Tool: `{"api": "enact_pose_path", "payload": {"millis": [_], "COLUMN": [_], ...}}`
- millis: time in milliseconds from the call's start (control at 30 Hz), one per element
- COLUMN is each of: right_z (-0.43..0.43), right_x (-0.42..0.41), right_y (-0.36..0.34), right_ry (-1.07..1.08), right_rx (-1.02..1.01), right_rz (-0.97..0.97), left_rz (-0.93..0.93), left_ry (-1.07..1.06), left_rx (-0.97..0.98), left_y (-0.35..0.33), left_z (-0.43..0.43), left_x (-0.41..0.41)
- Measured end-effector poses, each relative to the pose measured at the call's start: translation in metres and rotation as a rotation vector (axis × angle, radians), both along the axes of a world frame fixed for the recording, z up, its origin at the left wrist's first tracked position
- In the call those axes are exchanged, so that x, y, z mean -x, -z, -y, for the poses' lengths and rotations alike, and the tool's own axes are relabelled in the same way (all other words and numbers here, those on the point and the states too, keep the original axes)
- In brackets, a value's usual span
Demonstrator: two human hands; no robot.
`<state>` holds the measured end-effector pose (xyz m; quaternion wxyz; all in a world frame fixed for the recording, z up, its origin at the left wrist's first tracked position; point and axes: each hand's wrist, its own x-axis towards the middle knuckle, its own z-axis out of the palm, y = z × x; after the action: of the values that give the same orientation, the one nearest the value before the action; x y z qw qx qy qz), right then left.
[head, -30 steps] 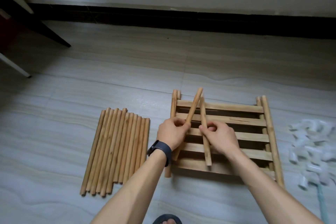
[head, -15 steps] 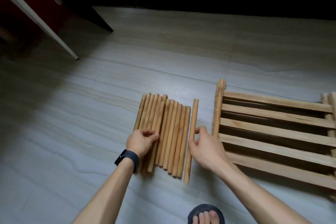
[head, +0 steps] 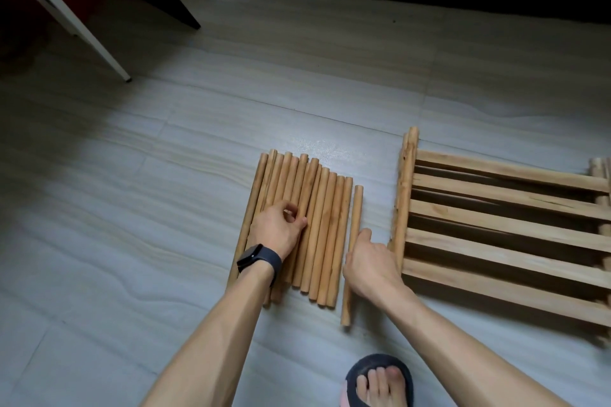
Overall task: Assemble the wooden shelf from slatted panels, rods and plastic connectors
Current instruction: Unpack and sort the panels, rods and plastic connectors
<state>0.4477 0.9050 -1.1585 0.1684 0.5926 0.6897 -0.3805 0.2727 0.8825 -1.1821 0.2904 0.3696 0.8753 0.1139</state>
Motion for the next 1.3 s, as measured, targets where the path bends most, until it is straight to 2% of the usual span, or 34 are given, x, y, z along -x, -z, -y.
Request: {"api": "enact_pose_path", "payload": {"millis": [233, 367, 533, 733, 800, 867, 967, 1067, 1133, 1300], "right_z": [-0.003, -0.003, 0.002, 0.003, 0.006, 0.011, 0.022, 0.032, 0.034, 0.03], "right_x": [0.002, 0.004, 0.004, 0.002, 0.001, 0.0, -0.001, -0.002, -0.003, -0.003], "right_y": [0.0, 0.0, -0.002, 0.0, 0.002, 0.006, 0.014, 0.022, 0.024, 0.025], "right_ry": [-0.018, 0.008, 0.068, 0.073, 0.047, -0.002, -0.127, -0.224, -0.26, -0.313], "right_rx": [0.008, -0.007, -0.023, 0.033, 0.008, -0.034, -0.069, -0.093, -0.1, -0.101], "right_rz": [-0.013, -0.028, -0.091, -0.097, -0.104, -0.114, -0.104, -0.072, -0.06, -0.038], "left_rz": [0.048, 0.053, -0.079, -0.133, -0.132, -0.224, -0.362, -0.255, -0.196, -0.203], "left_ry": [-0.097, -0.077, 0.101, 0.188, 0.195, 0.266, 0.445, 0.427, 0.376, 0.358], "left_rx": [-0.035, -0.019, 0.027, 0.044, -0.009, -0.044, 0.093, 0.23, 0.241, 0.242], "left_y": [0.009, 0.009, 0.01, 0.021, 0.019, 0.016, 0.015, 0.022, 0.025, 0.027], "left_z": [0.006, 0.006, 0.006, 0.008, 0.011, 0.017, 0.027, 0.038, 0.044, 0.046], "left_x": [-0.006, -0.003, -0.004, -0.006, -0.005, -0.003, 0.005, 0.012, 0.012, 0.017]}}
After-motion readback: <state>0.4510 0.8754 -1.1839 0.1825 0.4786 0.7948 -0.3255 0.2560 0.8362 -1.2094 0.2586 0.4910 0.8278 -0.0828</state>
